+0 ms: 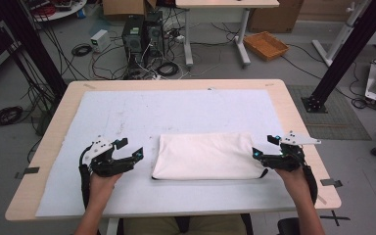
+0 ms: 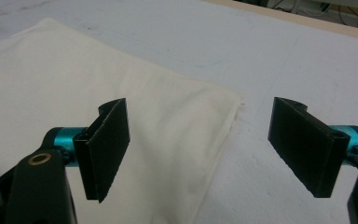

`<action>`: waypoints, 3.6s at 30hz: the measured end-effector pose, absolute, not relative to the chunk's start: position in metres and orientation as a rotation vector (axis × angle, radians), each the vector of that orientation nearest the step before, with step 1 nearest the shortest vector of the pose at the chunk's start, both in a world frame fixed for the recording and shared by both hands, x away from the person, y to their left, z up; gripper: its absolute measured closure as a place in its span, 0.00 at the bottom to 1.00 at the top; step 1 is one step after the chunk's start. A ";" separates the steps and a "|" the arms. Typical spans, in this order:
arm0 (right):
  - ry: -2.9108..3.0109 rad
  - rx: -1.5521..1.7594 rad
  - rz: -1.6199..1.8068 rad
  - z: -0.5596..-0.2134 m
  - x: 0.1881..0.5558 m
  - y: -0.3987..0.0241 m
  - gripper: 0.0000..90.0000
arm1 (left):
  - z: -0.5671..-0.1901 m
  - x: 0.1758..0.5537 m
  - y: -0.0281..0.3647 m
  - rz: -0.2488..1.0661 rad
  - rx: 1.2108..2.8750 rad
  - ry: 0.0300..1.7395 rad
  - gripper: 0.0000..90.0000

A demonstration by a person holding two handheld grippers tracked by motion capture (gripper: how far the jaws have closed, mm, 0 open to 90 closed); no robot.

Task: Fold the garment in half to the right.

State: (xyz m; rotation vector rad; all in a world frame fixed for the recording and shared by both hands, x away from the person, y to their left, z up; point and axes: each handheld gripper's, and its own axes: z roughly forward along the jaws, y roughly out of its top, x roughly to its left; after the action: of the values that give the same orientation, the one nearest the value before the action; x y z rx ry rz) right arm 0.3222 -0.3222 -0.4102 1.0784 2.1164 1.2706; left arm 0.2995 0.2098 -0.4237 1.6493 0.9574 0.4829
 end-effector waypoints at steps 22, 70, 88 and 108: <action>2.088 1.088 1.283 -0.412 0.317 -0.324 0.21 | -0.437 0.297 0.169 0.357 1.817 1.011 0.27; 2.369 0.771 1.273 -0.356 0.392 -0.139 0.21 | -0.452 0.286 0.152 0.409 1.986 1.101 0.93; 2.667 0.708 0.929 -0.414 0.443 -0.024 0.53 | -0.453 0.291 0.159 0.318 1.942 1.135 0.94; 2.691 0.694 1.099 -0.410 0.446 -0.031 0.98 | -0.440 0.282 0.155 0.294 1.868 1.055 0.96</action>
State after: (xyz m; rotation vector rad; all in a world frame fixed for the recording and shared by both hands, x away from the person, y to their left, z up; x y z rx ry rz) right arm 0.4463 -0.0308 -0.4100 0.6937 2.6908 1.0991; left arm 0.2819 0.1554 -0.4399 1.8683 1.0550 0.2941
